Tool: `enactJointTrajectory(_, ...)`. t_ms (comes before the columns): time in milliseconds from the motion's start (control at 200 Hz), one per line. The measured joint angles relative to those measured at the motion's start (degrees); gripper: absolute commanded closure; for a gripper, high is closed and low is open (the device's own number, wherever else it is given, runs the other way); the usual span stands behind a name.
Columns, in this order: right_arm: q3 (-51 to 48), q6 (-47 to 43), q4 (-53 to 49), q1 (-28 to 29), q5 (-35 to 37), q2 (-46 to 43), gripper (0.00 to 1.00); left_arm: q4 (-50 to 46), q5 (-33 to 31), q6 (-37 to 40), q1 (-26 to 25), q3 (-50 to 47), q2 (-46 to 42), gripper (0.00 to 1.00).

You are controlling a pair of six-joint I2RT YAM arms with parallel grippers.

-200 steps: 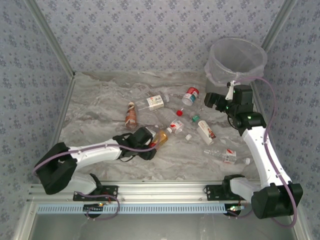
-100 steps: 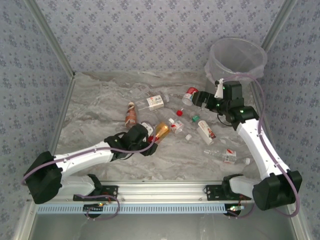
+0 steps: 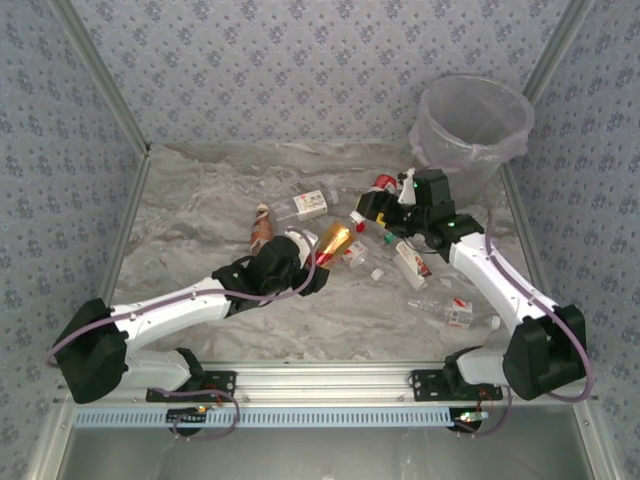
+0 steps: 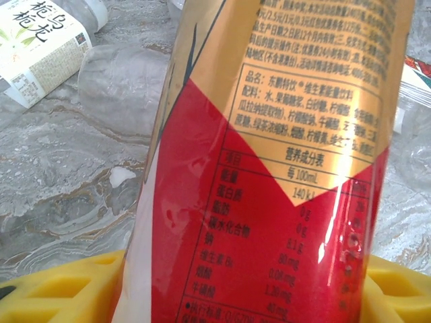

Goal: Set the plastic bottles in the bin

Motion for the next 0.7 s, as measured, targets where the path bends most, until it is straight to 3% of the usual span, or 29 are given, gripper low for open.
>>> enactJointTrajectory(405,-7.19,10.03,15.93,3.50,0.09,2.38,0.51,2.69,0.83,-1.05,0.00,0.09,1.05,0.44)
enactJointTrajectory(700,-9.77,13.88,22.62,4.83,4.13,2.47,0.80,3.72,0.90,-1.70,0.02,0.26,2.51,0.43)
